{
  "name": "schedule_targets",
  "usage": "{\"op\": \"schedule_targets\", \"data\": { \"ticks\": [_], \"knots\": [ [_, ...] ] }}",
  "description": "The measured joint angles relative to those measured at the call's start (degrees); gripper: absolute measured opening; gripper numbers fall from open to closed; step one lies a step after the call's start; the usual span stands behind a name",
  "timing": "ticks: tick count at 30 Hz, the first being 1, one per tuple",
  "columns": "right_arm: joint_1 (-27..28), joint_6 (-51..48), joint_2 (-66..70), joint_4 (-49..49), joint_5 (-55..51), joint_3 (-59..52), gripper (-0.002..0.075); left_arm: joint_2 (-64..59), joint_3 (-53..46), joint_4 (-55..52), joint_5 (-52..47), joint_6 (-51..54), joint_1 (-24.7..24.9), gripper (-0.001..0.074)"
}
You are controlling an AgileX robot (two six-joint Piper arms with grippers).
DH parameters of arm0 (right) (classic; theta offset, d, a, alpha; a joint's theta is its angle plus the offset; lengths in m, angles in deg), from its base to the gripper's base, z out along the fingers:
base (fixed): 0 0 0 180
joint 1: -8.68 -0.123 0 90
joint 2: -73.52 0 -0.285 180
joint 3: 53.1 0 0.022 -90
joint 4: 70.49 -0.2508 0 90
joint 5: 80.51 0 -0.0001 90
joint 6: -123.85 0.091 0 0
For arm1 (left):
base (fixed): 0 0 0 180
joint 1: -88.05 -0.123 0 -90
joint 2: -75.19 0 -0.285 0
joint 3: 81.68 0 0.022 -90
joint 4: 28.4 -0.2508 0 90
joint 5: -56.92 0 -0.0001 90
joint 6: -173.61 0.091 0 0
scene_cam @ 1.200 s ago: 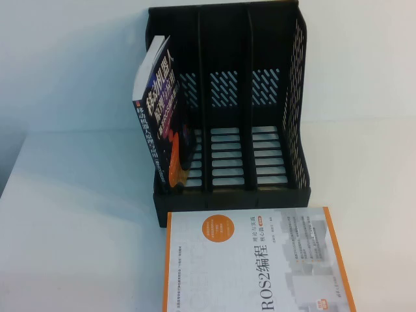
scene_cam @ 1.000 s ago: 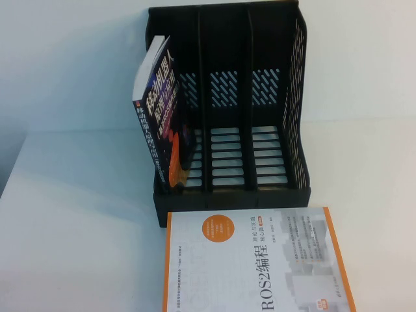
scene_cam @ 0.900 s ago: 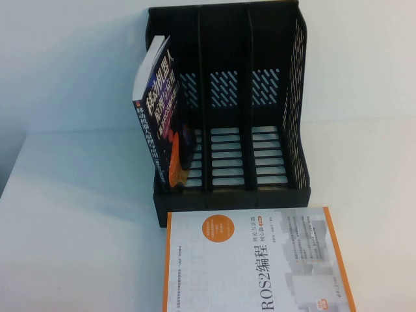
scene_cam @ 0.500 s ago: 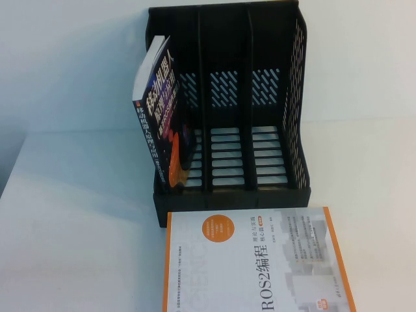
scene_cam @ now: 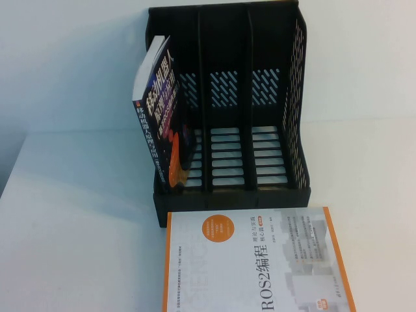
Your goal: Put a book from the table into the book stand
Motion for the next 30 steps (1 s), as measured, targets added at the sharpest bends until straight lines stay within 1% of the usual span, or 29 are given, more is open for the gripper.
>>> {"op": "schedule_targets", "data": {
  "ticks": [5, 9, 11, 12, 13, 15, 18, 21, 23, 26, 28, 30],
  "knots": [
    [0.0, 0.09, 0.0, -0.36, 1.94, 0.0, -0.0001, 0.0, 0.0, 0.0, 1.63, -0.05, 0.0, -0.0003],
    [0.0, -0.37, 0.0, -2.65, 2.46, 0.0, -0.0001, 0.0, 0.0, 0.47, 4.08, -0.92, 0.0, -0.0003],
    [0.0, -0.6, 0.0, -4.29, 2.54, 0.0, -0.0001, 0.0, 0.0, 0.68, 3.12, -1.97, 0.0, -0.0003],
    [0.0, -0.79, 0.0, -5.21, 2.54, 0.0, -0.0001, 0.0, 0.0, 0.68, 1.09, -2.46, 0.0, -0.0003],
    [0.0, -1.04, 0.0, -5.89, 2.33, 0.0, -0.0001, 0.0, 0.27, 0.52, -2.72, -2.73, 0.0, -0.0003],
    [0.0, -1.29, 0.0, -6.65, -0.88, 1.21, -0.0001, 0.0, 3.21, -1.36, -15.41, -3.6, 0.0, -0.0003],
    [0.0, -1.8, 0.0, -7.08, -12.04, 6.78, -0.0001, 0.0, 11.6, -3.59, -35.14, -3.6, 0.0, -0.0003],
    [0.0, -2.84, 0.72, -7.08, -23.83, 14.17, -0.0001, -1.5, 19.14, -5.32, -50.58, -3.6, 0.0, -0.0003],
    [0.0, -3.15, 1.87, -7.08, -31.52, 19.18, -0.0001, -3.82, 22.89, -5.58, -59.05, -3.6, 0.0, -0.0003],
    [0.0, -3.15, 4.53, -7.29, -44.8, 24.99, -0.0001, -7.7, 26.18, -2.94, -66.86, -3.6, 0.0, -0.0003],
    [0.0, -2.04, 6.91, -7.43, -53.19, 27.76, -0.0001, -9.36, 26.29, -0.42, -68.97, -3.6, 0.0, -0.0003],
    [0.0, -0.67, 9.42, -7.55, -59.43, 28.95, -0.0001, -10.87, 25.0, 1.86, -69.89, -3.6, 0.0, -0.0003]
  ]
}}
